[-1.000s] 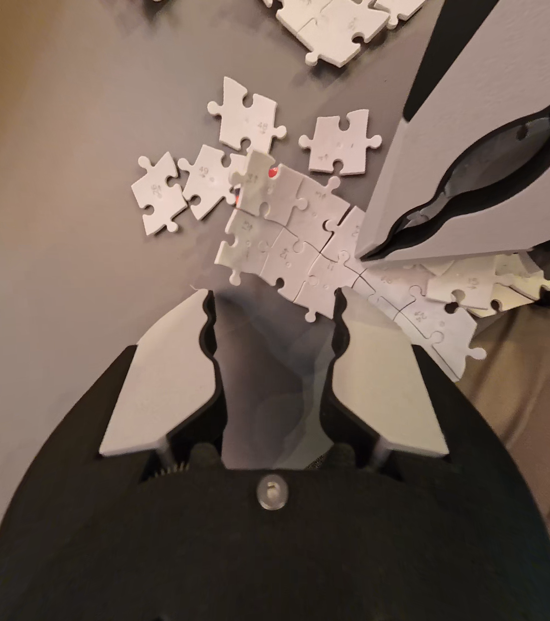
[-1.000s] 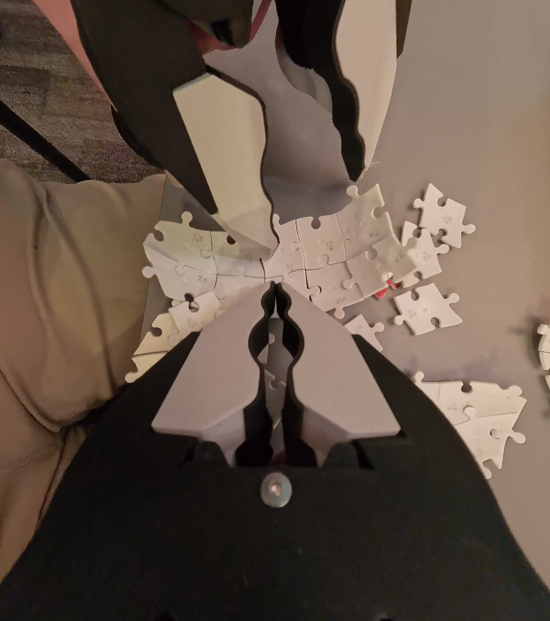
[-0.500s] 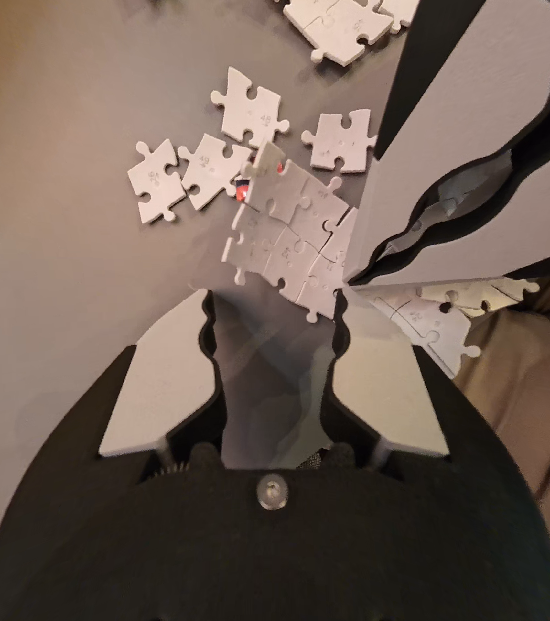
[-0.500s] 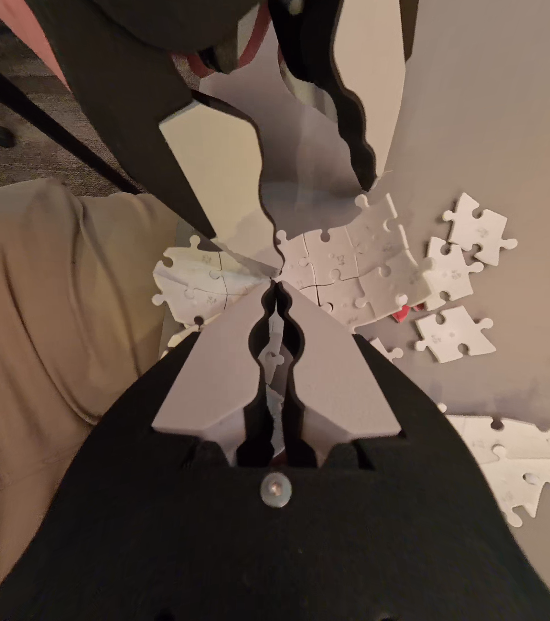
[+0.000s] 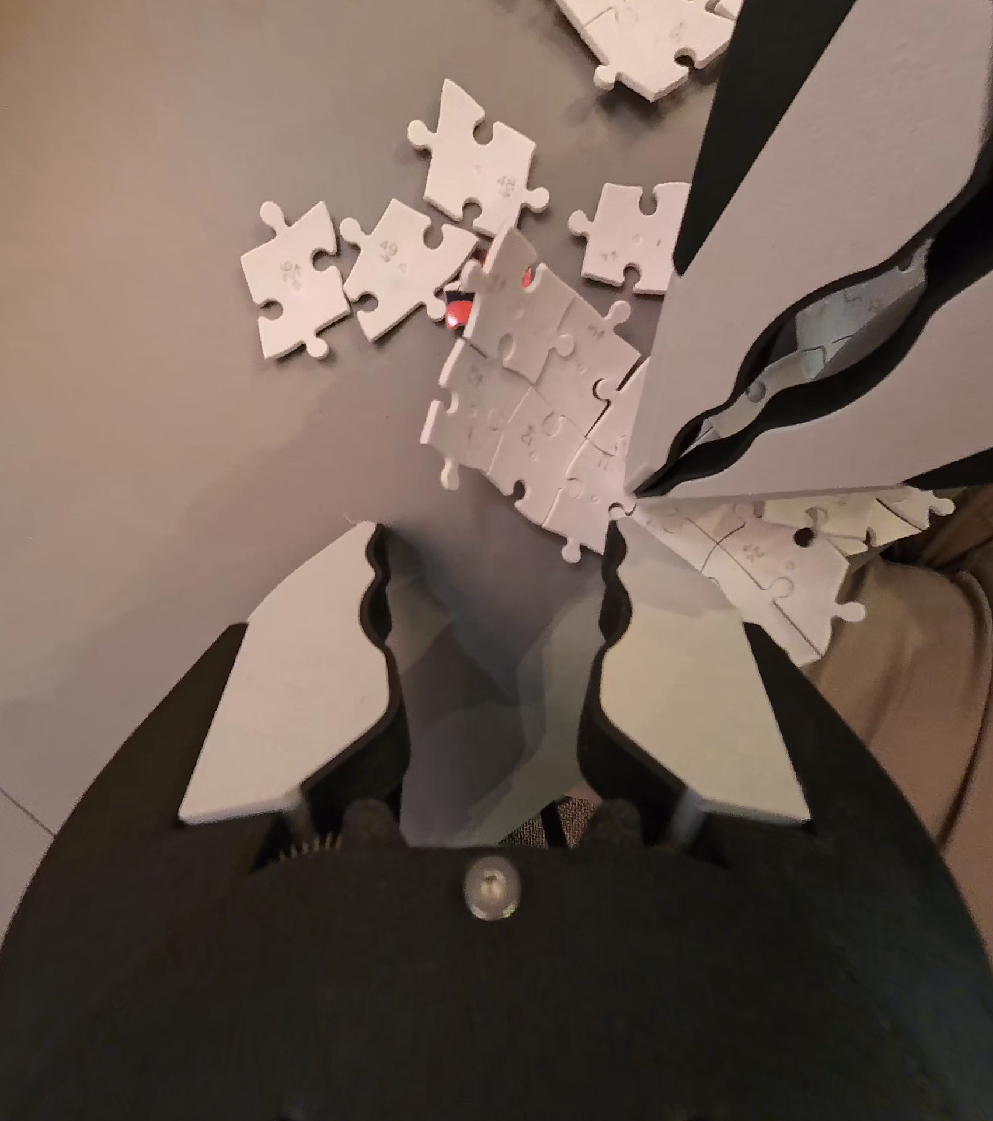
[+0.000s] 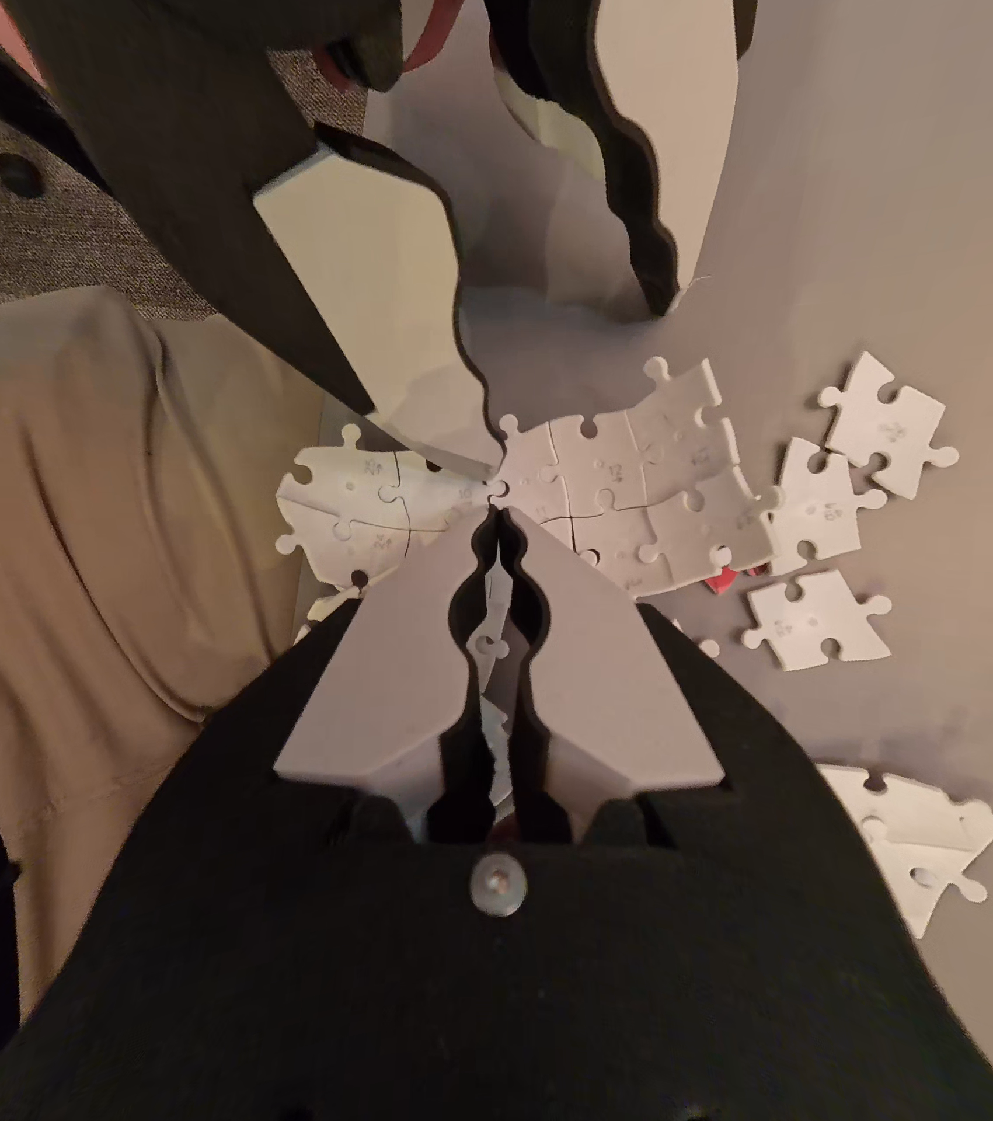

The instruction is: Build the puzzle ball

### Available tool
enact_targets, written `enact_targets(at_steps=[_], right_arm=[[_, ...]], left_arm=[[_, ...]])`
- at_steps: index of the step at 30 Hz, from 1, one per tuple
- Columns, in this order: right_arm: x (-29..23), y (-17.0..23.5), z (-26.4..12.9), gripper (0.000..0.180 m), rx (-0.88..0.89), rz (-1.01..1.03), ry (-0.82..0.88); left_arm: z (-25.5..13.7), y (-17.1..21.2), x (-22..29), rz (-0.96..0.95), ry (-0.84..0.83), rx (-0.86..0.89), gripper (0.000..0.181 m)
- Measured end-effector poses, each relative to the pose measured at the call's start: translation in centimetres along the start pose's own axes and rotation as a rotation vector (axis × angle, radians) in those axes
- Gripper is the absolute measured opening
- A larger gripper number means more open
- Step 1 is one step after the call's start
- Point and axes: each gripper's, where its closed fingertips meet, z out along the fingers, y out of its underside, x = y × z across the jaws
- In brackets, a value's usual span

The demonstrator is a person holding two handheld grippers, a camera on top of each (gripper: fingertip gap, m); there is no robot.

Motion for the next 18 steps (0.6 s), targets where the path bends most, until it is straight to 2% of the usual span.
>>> enact_targets(at_steps=[4, 7, 11, 18], right_arm=[[0.0, 0.0, 0.0, 0.0, -0.003, -0.006, 0.002], [0.0, 0.0, 0.0, 0.0, 0.016, -0.003, -0.008], [0.0, -0.1, 0.0, 0.0, 0.025, 0.001, -0.025], [0.0, -0.2, 0.0, 0.0, 0.032, 0.006, -0.035]], left_arm=[[-1.1, 0.5, 0.1, 0.007, -0.022, 0.011, 0.069], [-2.8, 1.2, 1.5, -0.076, 0.015, 0.091, 0.068], [-4.7, 1.9, 4.9, -0.265, 0.196, 0.225, 0.06], [-3.2, 2.1, 9.7, -0.43, 0.409, 0.295, 0.053]])
